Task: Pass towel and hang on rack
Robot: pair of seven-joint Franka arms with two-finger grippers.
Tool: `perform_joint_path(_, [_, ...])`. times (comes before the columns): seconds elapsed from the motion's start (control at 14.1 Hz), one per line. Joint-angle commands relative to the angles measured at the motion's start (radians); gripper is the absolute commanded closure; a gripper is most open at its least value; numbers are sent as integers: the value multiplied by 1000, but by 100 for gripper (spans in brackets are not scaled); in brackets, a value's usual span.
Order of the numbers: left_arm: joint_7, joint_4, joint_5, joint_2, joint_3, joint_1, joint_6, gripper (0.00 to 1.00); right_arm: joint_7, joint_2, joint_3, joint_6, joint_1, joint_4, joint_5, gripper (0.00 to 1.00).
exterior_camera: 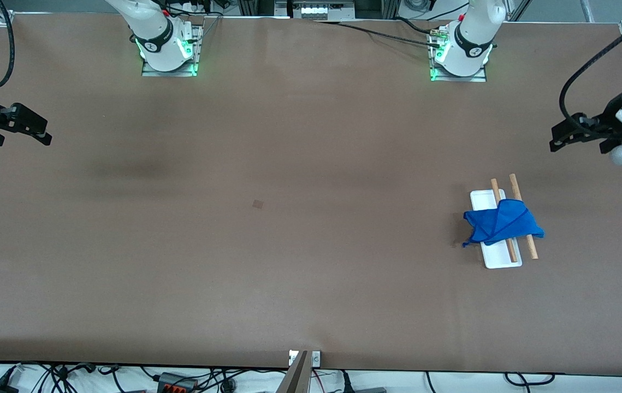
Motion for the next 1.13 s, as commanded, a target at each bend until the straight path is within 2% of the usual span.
perform_joint_path(0.0, [-15, -45, 26, -23, 14, -17, 26, 0, 3, -18, 15, -29, -12, 9, -12, 0])
perform_joint_path(0.64, [-14, -33, 26, -19, 16, -14, 18, 0, 3, -31, 16, -39, -10, -4, -12, 0])
perform_joint_path(0.92, [-15, -30, 26, -17, 7, -12, 9, 0, 3, -109, 18, 50, -10, -131, -12, 0])
perform_joint_path(1.06, [-15, -30, 26, -17, 5, -11, 9, 0, 3, -111, 16, 55, -10, -135, -12, 0])
